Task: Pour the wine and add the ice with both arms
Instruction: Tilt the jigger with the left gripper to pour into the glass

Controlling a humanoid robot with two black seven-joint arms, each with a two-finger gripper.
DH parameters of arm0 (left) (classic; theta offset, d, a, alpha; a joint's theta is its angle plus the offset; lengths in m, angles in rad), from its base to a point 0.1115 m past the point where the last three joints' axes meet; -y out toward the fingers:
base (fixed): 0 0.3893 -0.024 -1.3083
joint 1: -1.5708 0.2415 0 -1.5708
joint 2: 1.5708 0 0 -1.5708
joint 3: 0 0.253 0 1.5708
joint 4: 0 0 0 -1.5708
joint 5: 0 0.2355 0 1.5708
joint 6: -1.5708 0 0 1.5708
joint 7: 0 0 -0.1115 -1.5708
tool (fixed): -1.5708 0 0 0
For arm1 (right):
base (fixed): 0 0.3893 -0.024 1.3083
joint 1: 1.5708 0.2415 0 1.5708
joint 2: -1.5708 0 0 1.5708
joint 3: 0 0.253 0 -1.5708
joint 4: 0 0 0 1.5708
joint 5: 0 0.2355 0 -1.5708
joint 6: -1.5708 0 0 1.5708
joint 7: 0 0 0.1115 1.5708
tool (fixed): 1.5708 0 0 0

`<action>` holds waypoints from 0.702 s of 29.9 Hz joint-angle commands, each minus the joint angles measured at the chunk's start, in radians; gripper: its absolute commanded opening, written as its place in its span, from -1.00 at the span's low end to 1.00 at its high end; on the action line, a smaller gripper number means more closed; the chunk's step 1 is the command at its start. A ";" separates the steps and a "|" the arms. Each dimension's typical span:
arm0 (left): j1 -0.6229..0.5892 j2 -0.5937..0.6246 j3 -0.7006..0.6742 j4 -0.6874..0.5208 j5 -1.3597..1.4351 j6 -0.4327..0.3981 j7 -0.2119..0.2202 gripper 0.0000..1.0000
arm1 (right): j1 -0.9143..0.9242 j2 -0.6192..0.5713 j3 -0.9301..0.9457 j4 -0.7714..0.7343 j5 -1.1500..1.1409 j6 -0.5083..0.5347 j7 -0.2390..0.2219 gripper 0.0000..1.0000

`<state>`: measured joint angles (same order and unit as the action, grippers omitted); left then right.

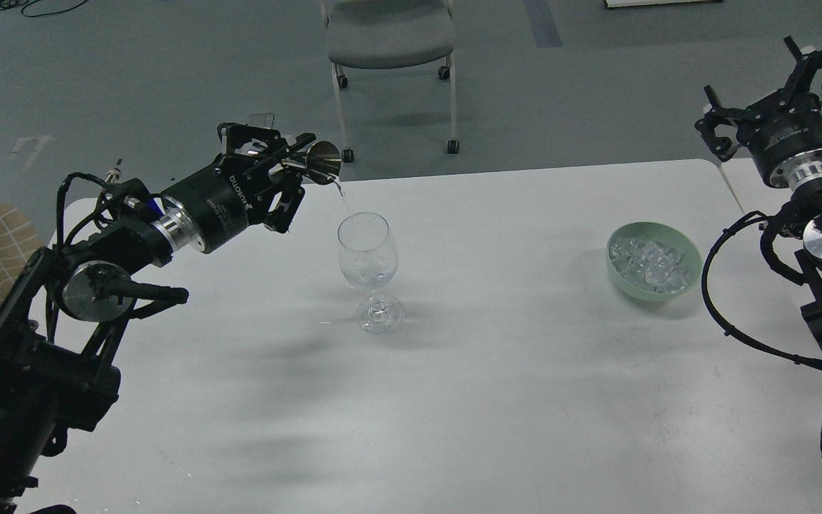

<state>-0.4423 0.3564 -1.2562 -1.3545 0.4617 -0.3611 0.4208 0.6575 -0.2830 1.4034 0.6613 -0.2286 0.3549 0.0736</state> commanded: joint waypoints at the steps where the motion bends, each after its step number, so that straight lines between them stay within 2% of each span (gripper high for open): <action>1: -0.007 0.006 0.000 -0.002 0.025 -0.018 0.003 -1.00 | -0.001 -0.001 -0.001 -0.002 0.000 0.003 0.000 1.00; 7: -0.006 0.003 0.001 -0.006 0.094 -0.055 0.006 -1.00 | -0.001 -0.005 -0.001 0.000 0.000 0.004 0.000 1.00; 17: -0.026 0.003 0.003 -0.011 0.095 -0.055 0.030 -1.00 | 0.001 -0.007 0.000 0.000 0.000 0.006 0.000 1.00; 21: -0.053 0.013 0.052 -0.011 0.118 -0.055 0.030 -1.00 | -0.001 -0.010 0.002 -0.002 0.002 0.007 0.000 1.00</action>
<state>-0.4747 0.3611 -1.2391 -1.3653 0.5585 -0.4157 0.4502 0.6574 -0.2912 1.4046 0.6613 -0.2276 0.3615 0.0736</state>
